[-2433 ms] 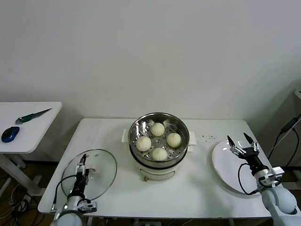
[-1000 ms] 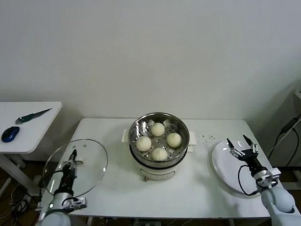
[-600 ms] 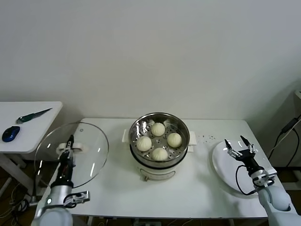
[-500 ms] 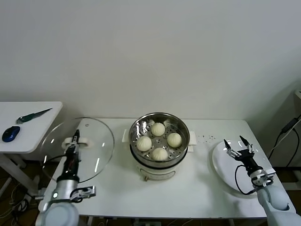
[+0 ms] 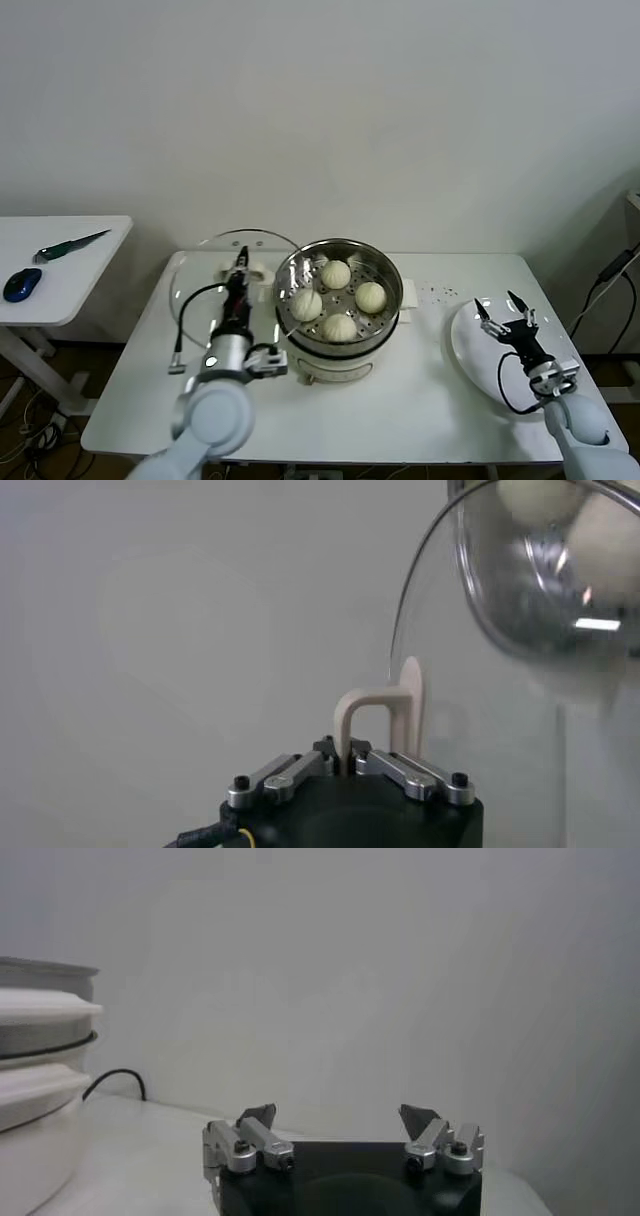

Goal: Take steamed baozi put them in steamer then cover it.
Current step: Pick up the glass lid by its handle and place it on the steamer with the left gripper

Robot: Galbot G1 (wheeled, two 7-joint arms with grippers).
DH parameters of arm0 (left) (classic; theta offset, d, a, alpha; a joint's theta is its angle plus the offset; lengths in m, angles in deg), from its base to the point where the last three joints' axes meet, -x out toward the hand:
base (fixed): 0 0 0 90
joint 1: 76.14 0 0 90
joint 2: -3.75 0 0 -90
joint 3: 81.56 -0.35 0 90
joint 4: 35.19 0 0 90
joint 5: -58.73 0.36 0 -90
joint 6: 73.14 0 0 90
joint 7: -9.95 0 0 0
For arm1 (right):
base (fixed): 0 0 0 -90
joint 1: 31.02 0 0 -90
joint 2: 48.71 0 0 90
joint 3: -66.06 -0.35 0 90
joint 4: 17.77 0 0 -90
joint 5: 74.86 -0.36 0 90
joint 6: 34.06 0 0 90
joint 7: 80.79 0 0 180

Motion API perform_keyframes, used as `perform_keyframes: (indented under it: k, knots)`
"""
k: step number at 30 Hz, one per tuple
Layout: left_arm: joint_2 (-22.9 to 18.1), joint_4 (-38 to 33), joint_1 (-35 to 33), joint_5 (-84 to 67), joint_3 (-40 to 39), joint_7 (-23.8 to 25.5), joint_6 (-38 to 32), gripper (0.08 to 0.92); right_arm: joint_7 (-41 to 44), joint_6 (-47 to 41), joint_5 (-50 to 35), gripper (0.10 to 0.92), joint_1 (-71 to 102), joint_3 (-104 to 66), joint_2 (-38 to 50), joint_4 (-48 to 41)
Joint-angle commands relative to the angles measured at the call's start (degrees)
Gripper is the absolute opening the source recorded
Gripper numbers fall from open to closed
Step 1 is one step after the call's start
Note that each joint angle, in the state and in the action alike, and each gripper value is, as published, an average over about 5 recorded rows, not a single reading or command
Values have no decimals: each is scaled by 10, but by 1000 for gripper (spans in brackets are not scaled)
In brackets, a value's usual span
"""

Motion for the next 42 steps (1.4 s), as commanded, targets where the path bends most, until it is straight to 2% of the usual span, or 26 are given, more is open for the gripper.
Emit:
perform_keyframes:
  k: [1, 6, 10, 24, 42]
  knots:
    - [-180, 89, 130, 108, -140, 106, 42, 151, 2, 6, 8, 823, -2, -5, -1, -17]
    - [-240, 143, 130, 110, -143, 78, 42, 151, 3, 9, 11, 823, 2, -11, -1, -18]
    - [-263, 180, 131, 100, -137, 52, 42, 151, 3, 12, 14, 823, 7, -16, -1, -17]
    - [-268, 249, 119, 69, -109, -9, 42, 151, 4, 15, 24, 823, 10, -24, -5, -16]
    - [-263, 266, 113, 56, -89, -9, 42, 151, 7, 18, 29, 823, 9, -27, -4, -17]
